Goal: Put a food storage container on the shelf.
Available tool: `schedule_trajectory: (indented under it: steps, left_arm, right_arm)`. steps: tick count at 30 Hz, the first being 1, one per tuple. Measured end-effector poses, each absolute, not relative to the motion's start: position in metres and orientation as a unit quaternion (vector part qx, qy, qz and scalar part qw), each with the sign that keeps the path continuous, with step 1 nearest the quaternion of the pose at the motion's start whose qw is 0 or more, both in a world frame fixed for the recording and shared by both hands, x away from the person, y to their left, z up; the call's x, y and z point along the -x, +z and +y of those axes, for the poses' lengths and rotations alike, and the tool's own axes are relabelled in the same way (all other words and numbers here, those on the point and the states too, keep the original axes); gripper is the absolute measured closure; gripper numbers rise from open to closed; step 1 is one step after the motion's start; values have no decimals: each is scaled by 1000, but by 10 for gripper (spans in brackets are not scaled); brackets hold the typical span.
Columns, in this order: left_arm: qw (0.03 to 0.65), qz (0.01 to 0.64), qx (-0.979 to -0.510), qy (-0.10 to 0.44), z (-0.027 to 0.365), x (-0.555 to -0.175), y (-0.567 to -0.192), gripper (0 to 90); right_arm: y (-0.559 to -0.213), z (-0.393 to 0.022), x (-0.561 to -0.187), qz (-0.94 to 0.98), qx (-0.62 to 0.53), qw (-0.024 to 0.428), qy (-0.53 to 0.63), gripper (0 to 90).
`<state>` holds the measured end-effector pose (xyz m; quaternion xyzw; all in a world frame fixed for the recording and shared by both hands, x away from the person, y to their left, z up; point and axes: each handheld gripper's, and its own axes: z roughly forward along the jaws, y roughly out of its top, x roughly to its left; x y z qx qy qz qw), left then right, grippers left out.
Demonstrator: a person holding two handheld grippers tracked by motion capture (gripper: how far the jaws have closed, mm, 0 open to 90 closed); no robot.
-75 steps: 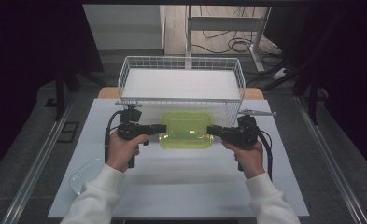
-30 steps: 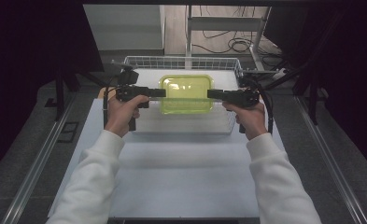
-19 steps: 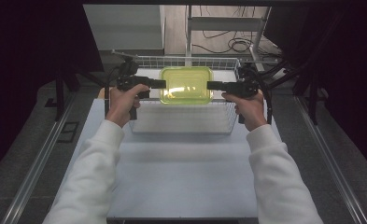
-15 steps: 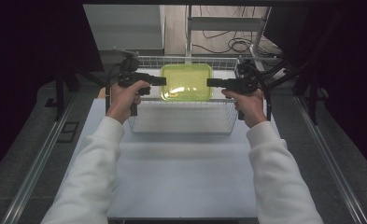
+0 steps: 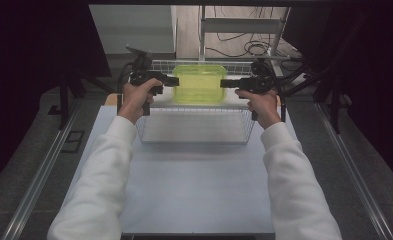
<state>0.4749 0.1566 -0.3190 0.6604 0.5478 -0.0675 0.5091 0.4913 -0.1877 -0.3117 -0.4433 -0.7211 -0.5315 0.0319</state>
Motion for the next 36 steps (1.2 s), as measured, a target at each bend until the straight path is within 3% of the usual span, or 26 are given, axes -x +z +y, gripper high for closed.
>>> schedule_trajectory:
  steps: [15, 20, 26, 30, 36]
  left_arm:
    - [516, 580, -623, -99, 156, -495, -335, 746]
    - [517, 574, -629, -85, 156, -495, -336, 727]
    - [517, 564, -643, -27, 152, -489, -332, 375]
    - [532, 549, -644, -7, 150, -482, -326, 287]
    - [540, 537, -648, 20, 154, -471, -317, 252]
  right_arm:
    - [-326, -181, -510, -665, 537, 63, -515, 719]
    - [-329, -179, -511, -647, 550, 57, -525, 714]
    - [-329, -176, -510, -633, 563, 64, -527, 452]
    - [-325, -172, -502, -642, 558, 28, -526, 362]
    - [-313, -171, -487, -642, 549, -16, -534, 260]
